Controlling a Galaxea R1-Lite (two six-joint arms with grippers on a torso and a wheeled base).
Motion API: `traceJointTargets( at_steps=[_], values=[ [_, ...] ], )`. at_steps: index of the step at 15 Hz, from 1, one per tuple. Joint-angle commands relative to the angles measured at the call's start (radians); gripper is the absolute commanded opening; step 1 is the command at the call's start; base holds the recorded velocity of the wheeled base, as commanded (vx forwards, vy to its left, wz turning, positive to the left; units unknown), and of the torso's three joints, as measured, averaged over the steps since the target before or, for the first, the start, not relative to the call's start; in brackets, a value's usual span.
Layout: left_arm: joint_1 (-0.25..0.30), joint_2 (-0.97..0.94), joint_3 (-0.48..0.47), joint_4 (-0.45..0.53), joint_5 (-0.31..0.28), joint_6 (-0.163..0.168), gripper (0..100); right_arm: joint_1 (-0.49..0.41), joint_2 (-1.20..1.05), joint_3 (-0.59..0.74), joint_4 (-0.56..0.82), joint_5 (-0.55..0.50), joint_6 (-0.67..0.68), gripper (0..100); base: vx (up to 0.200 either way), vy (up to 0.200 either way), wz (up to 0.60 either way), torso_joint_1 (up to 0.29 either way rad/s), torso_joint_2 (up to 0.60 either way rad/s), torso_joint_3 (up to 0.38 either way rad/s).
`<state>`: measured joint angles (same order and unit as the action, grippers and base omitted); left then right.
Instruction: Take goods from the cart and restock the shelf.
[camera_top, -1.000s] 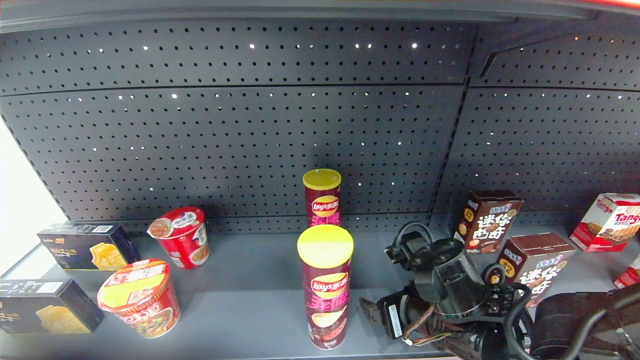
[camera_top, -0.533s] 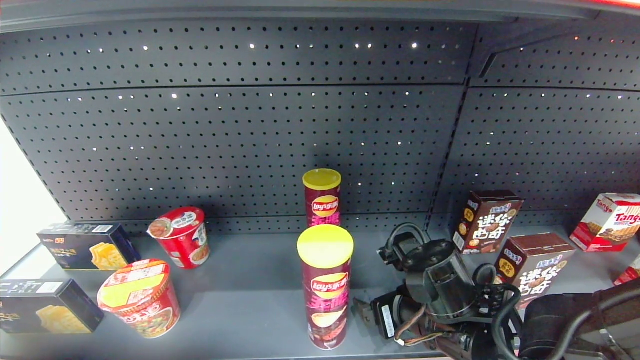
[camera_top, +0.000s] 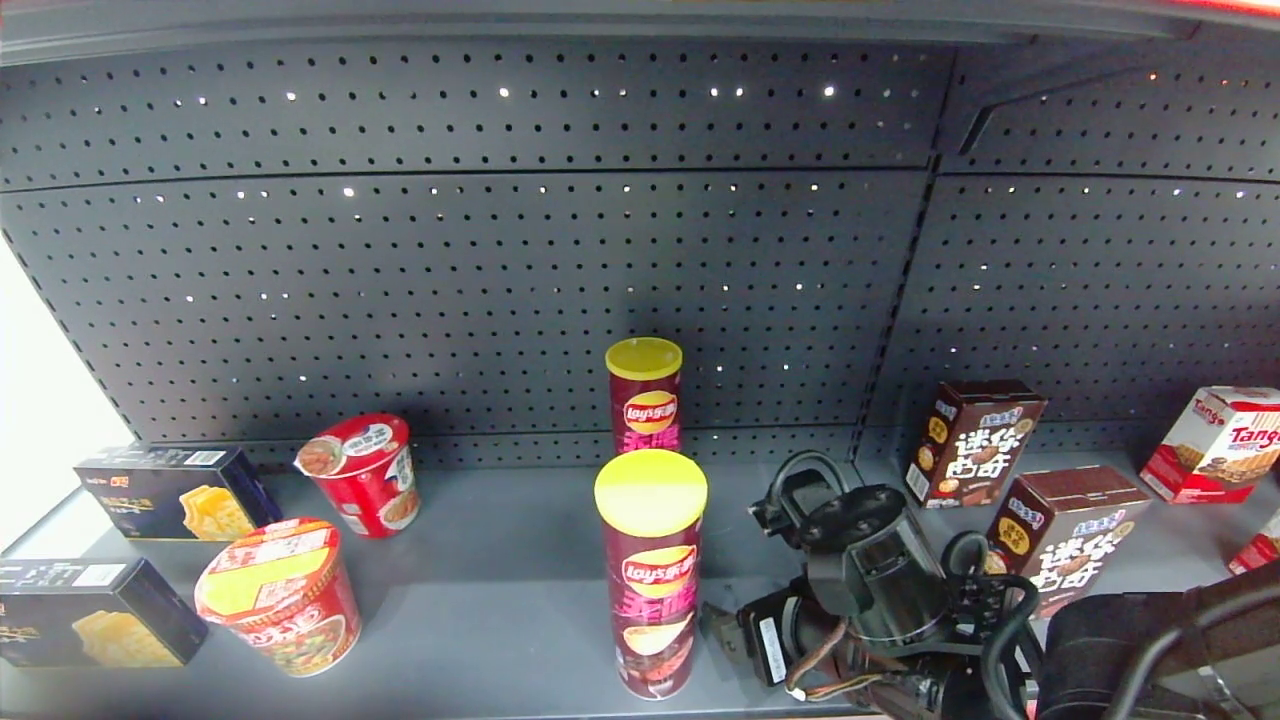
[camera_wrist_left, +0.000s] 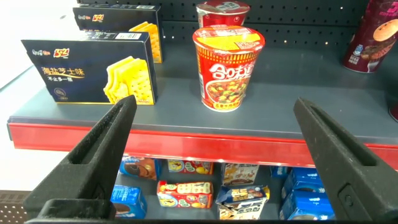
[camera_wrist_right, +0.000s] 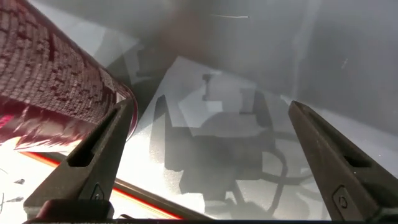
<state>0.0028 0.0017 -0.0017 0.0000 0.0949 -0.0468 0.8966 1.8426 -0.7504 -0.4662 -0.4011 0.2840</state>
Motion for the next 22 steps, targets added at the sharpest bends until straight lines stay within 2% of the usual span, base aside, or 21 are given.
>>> traceJointTargets(
  at_steps=[1, 10, 14, 22],
  values=[
    [0.0, 0.001, 0.0, 0.0, 0.0, -0.001, 100, 0.002, 0.001, 0.002, 0.0, -0.001, 0.0, 100, 0.0, 0.0, 0.0, 0.0, 0.0, 0.0],
    [0.0, 0.001, 0.0, 0.0, 0.0, -0.001, 100, -0.015, -0.088, 0.011, -0.002, -0.01, 0.0, 100, 0.0, 0.0, 0.0, 0.0, 0.0, 0.0],
    [0.0, 0.001, 0.0, 0.0, 0.0, -0.001, 100, -0.05, -0.092, 0.017, 0.0, -0.007, 0.0, 100, 0.0, 0.0, 0.0, 0.0, 0.0, 0.0],
    [0.0, 0.001, 0.0, 0.0, 0.0, -0.001, 100, 0.005, -0.074, 0.036, 0.0, -0.009, 0.007, 100, 0.0, 0.0, 0.0, 0.0, 0.0, 0.0]
  ],
)
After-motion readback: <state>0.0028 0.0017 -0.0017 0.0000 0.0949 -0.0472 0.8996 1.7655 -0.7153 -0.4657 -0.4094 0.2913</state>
